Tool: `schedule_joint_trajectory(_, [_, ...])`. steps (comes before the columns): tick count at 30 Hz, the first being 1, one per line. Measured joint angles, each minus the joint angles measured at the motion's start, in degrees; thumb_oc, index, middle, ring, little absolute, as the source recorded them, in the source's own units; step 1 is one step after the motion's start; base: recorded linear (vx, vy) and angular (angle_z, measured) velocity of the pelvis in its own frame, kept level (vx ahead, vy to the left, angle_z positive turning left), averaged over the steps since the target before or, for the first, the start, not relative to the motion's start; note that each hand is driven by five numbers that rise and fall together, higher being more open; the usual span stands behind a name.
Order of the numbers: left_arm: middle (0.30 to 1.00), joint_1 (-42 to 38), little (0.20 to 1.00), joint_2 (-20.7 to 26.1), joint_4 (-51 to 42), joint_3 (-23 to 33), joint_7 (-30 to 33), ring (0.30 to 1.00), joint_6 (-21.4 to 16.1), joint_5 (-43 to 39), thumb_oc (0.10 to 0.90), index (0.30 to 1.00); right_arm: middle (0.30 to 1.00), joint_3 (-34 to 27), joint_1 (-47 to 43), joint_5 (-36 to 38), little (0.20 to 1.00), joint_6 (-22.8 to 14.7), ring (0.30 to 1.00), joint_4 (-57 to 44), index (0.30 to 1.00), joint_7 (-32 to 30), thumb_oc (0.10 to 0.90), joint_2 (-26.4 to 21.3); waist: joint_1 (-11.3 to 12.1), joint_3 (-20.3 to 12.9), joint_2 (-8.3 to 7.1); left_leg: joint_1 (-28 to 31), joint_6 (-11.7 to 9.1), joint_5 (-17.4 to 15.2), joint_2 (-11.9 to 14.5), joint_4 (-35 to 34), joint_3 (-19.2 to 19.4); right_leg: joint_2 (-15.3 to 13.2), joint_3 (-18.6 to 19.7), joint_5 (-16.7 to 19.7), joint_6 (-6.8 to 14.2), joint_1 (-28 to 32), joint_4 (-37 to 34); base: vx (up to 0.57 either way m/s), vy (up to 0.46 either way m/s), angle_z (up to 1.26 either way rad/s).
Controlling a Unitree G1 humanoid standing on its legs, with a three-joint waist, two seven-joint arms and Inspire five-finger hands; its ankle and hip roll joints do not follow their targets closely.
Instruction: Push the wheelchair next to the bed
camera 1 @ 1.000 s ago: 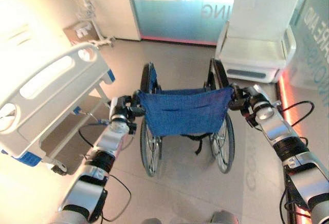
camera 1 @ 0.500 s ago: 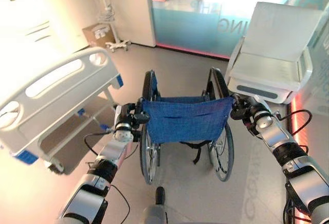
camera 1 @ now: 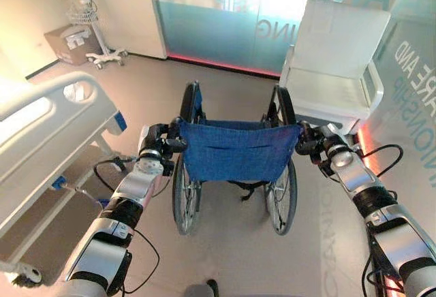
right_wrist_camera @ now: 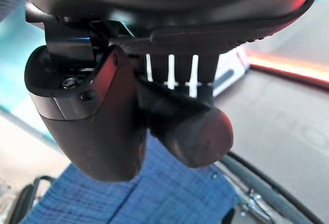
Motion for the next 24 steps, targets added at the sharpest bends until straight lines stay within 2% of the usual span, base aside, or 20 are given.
schedule_joint_trajectory(1, [0.3,0.21,0.3,-0.15,0.38,0.59,0.07,0.3,-0.32,0.39,0.4,0.3,0.3,-0.46,0.23,-0.11,0.3,-0.14,0.3,-1.08,0.3,0.0,0.4,-0.07,0.08,0.2,1.56,0.81,0.14,-0.86,-0.02,-0.75,-0.7,0.2,-3.05,-0.21,-0.75,-2.73,-3.49,0.43,-0.107,-0.23])
schedule_joint_trajectory(2, [0.3,0.28,0.3,-0.25,0.54,1.13,0.06,0.3,-0.2,0.73,0.4,0.3,0.3,-0.7,0.26,-0.11,0.3,-0.57,0.3,-1.88,0.3,0.0,0.4,-0.08,-0.31,0.33,2.18,1.25,0.13,-1.02,0.16,-0.84,-0.92,0.46,-4.64,-0.16,-1.33,-3.28,-5.87,0.37,-0.112,0.03])
schedule_joint_trajectory(3, [0.3,0.32,0.3,-0.62,1.81,1.17,-0.01,0.3,-0.25,1.32,0.4,0.3,0.3,-0.71,0.53,-0.11,0.3,-0.66,0.3,-2.93,0.3,0.0,0.4,-0.17,-2.03,0.52,3.76,2.34,-0.04,-1.47,0.21,-1.49,-3.13,0.29,-5.54,1.28,-0.12,-6.25,-11.37,0.36,-0.162,0.4])
schedule_joint_trajectory(5, [0.3,0.08,0.3,-1.07,3.33,1.38,-0.19,0.3,-0.55,1.74,0.4,0.3,0.3,-0.82,1.32,-0.11,0.3,-0.57,0.3,-3.88,0.3,0.0,0.4,-0.25,-4.38,0.48,3.85,3.67,-0.51,-2.28,-0.2,-1.63,-5.93,-1.32,-5.17,6.92,1.57,-9.17,-19.94,0.45,-0.256,0.69])
schedule_joint_trajectory(6, [0.3,-0.22,0.3,-1.23,3.81,1.4,-0.19,0.3,-0.85,2.16,0.4,0.3,0.3,-0.96,1.4,-0.11,0.3,-0.57,0.3,-3.81,0.3,0.02,0.4,-0.3,-4.83,0.56,3.53,4.08,-0.89,-2.87,-0.2,-1.29,-6.81,-1.72,-4.92,8.95,1.72,-9.72,-25.2,0.56,-0.283,0.79])
schedule_joint_trajectory(7, [0.3,-0.66,0.3,-1.66,4.35,1.45,-0.17,0.3,-1.25,2.82,0.4,0.3,0.3,-1.06,1.59,-0.11,0.3,-0.37,0.3,-3.95,0.3,0.02,0.4,-0.23,-5.24,0.68,2.46,4.19,-1.77,-4.07,-0.49,-0.66,-8.43,-2.97,-3.66,10.81,2.58,-10.77,-30.34,0.52,-0.345,0.76])
schedule_joint_trajectory(9, [0.3,-0.16,0.3,-2.17,4.34,1.52,-0.14,0.3,-1.78,3.36,0.4,0.3,0.3,-1.02,2.32,-0.11,0.3,0.3,0.3,-3.83,0.3,0.03,0.4,-0.22,-5.24,0.52,0.74,4.87,-3.6,-6.89,0.16,2.42,-9.96,-4.46,-2.48,10.9,2.51,-11.35,-27.68,0.52,-0.385,0.73])
schedule_joint_trajectory(11, [0.3,0.01,0.3,-1.99,3.32,1.88,0.24,0.3,-1.75,3.36,0.4,0.3,0.3,-0.93,2.86,-0.1,0.3,0.47,0.3,-3.83,0.3,0.21,0.4,-0.22,-4.74,-0.31,-2.22,4.39,-6.61,-10.5,1.27,6.84,-9.89,-4.76,-2.55,9.91,2.37,-8.93,-22.44,0.57,-0.417,0.7])
schedule_joint_trajectory(12, [0.3,0.39,0.3,-3.04,2.87,2.53,0.4,0.3,-1.89,3.51,0.4,0.3,0.3,-0.94,2.7,0.0,0.3,0.53,0.3,-3.96,0.3,0.38,0.4,-1.13,-4.64,-0.65,-2.18,3.37,-8.72,-12.91,3.99,10.64,-10.13,-3.4,-2.12,11.99,0.53,-8.07,-20.48,0.42,-0.323,0.73])
schedule_joint_trajectory(13, [0.3,0.5,0.3,-3.54,2.79,2.79,0.41,0.3,-1.8,3.57,0.4,0.3,0.3,-0.87,2.51,0.04,0.3,0.51,0.3,-3.95,0.3,0.49,0.4,-1.86,-4.69,-0.65,-1.17,2.56,-9.74,-13.9,5.57,12.44,-10.0,-2.32,-2.62,11.93,0.42,-7.9,-19.0,0.5,-0.365,0.8])
schedule_joint_trajectory(14, [0.3,0.8,0.3,-4.46,1.99,2.94,0.7,0.3,-1.53,3.8,0.4,0.3,0.3,-0.67,1.19,0.04,0.3,0.57,0.3,-3.69,0.3,1.51,0.4,-3.24,-4.43,-0.26,-0.09,1.23,-10.93,-15.32,8.0,17.28,-7.71,-1.17,-2.63,10.26,-3.6,-8.9,-14.4,0.44,-0.269,0.5])
schedule_joint_trajectory(15, [0.3,1.22,0.3,-4.96,1.52,3.12,1.0,0.3,-1.56,3.8,0.4,0.3,0.3,-0.62,0.63,0.03,0.3,0.54,0.3,-3.56,0.3,1.59,0.4,-3.7,-4.05,-0.31,0.7,0.61,-10.24,-15.94,8.27,18.73,-6.6,-0.99,-2.94,8.58,-4.45,-9.45,-12.54,0.54,-0.291,0.36])
schedule_joint_trajectory(16, [0.3,2.57,0.3,-6.32,0.61,4.64,1.05,0.3,-1.34,3.8,0.4,0.3,0.3,0.46,-0.62,0.02,0.3,0.54,0.3,-3.67,0.3,1.98,0.4,-5.6,-3.24,-0.47,3.05,1.45,-11.76,-16.8,10.46,19.12,-4.29,0.27,-3.65,5.98,-4.86,-9.55,-9.78,0.52,-0.259,0.1])
schedule_joint_trajectory(17, [0.3,2.78,0.3,-6.78,-0.01,5.11,1.05,0.3,-1.39,3.8,0.4,0.3,0.3,0.77,-0.99,0.02,0.3,0.53,0.3,-3.47,0.3,2.52,0.4,-6.12,-2.95,-0.55,3.78,1.64,-12.53,-16.55,11.44,19.55,-4.02,1.08,-3.77,5.09,-5.35,-9.41,-8.97,0.43,-0.238,0.03])
schedule_joint_trajectory(18, [0.3,3.58,0.3,-6.91,-1.38,5.18,1.42,0.3,-1.27,3.79,0.4,0.3,0.3,0.96,-1.13,0.02,0.3,0.39,0.3,-3.01,0.3,2.62,0.4,-6.19,-1.69,-0.66,4.0,1.92,-12.44,-14.61,12.49,20.26,-3.77,2.0,-4.17,3.43,-6.01,-8.71,-7.92,0.37,-0.2,0.04])
schedule_joint_trajectory(20, [0.3,3.71,0.3,-7.04,-1.34,4.91,2.07,0.3,-1.25,3.79,0.4,0.3,0.3,1.62,-1.49,0.02,0.3,-1.72,0.3,-0.65,0.3,2.82,0.4,-5.94,-1.1,-0.84,3.21,0.79,-11.02,-10.51,13.29,22.41,-4.16,2.99,-4.34,1.43,-6.66,-6.83,-8.8,0.44,-0.255,0.28])
schedule_joint_trajectory(21, [0.3,3.76,0.3,-6.99,-0.78,4.65,2.16,0.3,-1.49,3.79,0.4,0.3,0.3,1.81,-1.42,0.02,0.3,-2.83,0.3,0.16,0.3,2.82,0.4,-5.91,-0.94,-0.81,2.86,-0.55,-12.79,-7.23,14.16,24.32,-4.99,4.26,-4.55,0.45,-6.71,-5.31,-10.8,0.46,-0.233,0.48])
schedule_joint_trajectory(22, [0.3,3.61,0.3,-6.96,-0.86,4.52,2.17,0.3,-1.58,3.8,0.4,0.3,0.3,1.81,-1.26,0.03,0.3,-3.59,0.3,0.61,0.3,2.82,0.4,-5.84,-0.92,-0.73,2.28,-2.95,-13.61,-5.08,14.81,27.57,-5.9,5.16,-4.68,0.34,-7.27,-4.01,-12.52,0.3,-0.11,0.57])
schedule_joint_trajectory(23, [0.3,3.74,0.3,-6.78,-0.61,3.82,2.36,0.3,-1.61,3.81,0.4,0.3,0.3,1.73,-0.86,0.02,0.3,-3.75,0.3,1.33,0.3,2.68,0.4,-4.94,-0.92,-0.9,1.05,-7.26,-13.76,-5.32,13.43,31.6,-6.34,6.04,-3.31,1.19,-8.66,-1.76,-16.48,0.31,-0.098,0.47])
schedule_joint_trajectory(24, [0.3,4.06,0.3,-6.61,-0.61,3.51,2.43,0.3,-1.64,3.81,0.4,0.3,0.3,1.75,-0.75,0.02,0.3,-3.87,0.3,1.67,0.3,2.58,0.4,-4.79,-0.63,-0.84,0.32,-8.19,-13.32,-5.61,11.39,31.01,-6.04,6.31,-2.32,1.73,-8.86,-0.48,-18.51,0.34,-0.088,0.39])
